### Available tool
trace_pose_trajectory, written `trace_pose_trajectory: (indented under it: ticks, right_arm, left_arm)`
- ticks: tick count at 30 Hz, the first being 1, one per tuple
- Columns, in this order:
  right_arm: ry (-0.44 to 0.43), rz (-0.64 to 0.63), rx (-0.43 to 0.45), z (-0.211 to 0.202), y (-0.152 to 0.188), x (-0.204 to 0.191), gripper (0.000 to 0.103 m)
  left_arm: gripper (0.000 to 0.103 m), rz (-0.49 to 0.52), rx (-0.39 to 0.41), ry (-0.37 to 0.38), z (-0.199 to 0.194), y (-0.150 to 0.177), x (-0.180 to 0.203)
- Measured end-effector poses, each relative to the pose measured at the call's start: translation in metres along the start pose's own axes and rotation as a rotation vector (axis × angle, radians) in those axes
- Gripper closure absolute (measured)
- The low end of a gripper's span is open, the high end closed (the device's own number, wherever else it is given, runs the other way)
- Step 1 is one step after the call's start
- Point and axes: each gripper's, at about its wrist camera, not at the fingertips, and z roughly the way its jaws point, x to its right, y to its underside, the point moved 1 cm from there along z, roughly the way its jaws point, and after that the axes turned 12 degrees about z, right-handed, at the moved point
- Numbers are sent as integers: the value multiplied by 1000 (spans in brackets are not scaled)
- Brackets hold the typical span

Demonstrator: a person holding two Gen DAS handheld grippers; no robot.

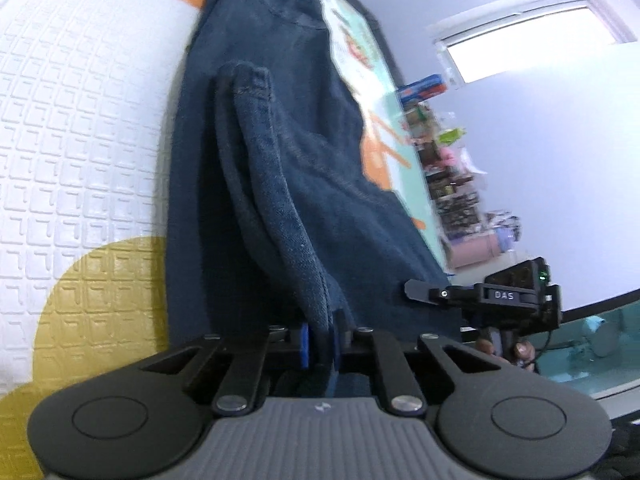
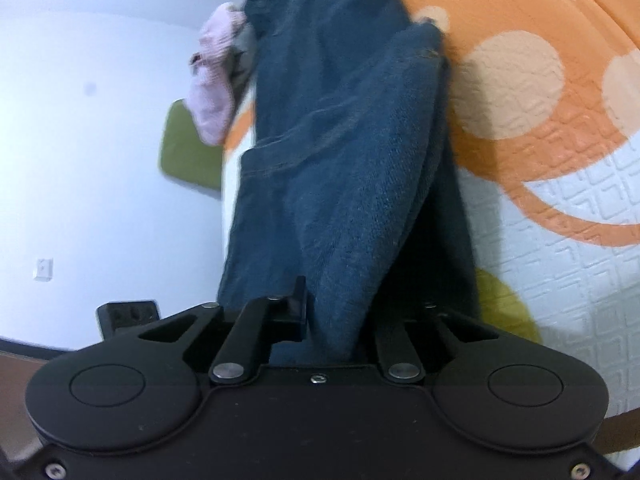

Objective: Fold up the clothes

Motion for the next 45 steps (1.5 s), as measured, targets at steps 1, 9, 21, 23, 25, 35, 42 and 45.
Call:
trace_pose_trajectory:
  ticks: [1,9,21,23,25,35,42,45]
  right_arm:
    - [-2,-16,-13,-2,1,-4,92]
    - [-1,-102,-138,-13,17,-27,92]
    - [127,-61,-267,5,47,-7,92]
    - [147,-54,-262,3,47,-3,86]
    - [146,-54,-268,3,50,-3,79]
    - [179,-115,-259,-7,74,1,65]
    - [219,-123,-262,-8,90,10,65]
    - [218,-123,-255,-8,94,12,65]
  left_arm:
    - [91,12,3,13,-3,1,3]
    - [91,53,-42,75,-21,27,16]
    - [91,34,-221,-13,-3,68,5]
    - [86,25,-205,-9,-3,67,4]
    - [83,22,-185,5,-5,64,6]
    - [62,93,-227,-74,24,49,23]
    - [61,138,-288,-132,34,54,25]
    - [62,172,-318,-117,32,56,29]
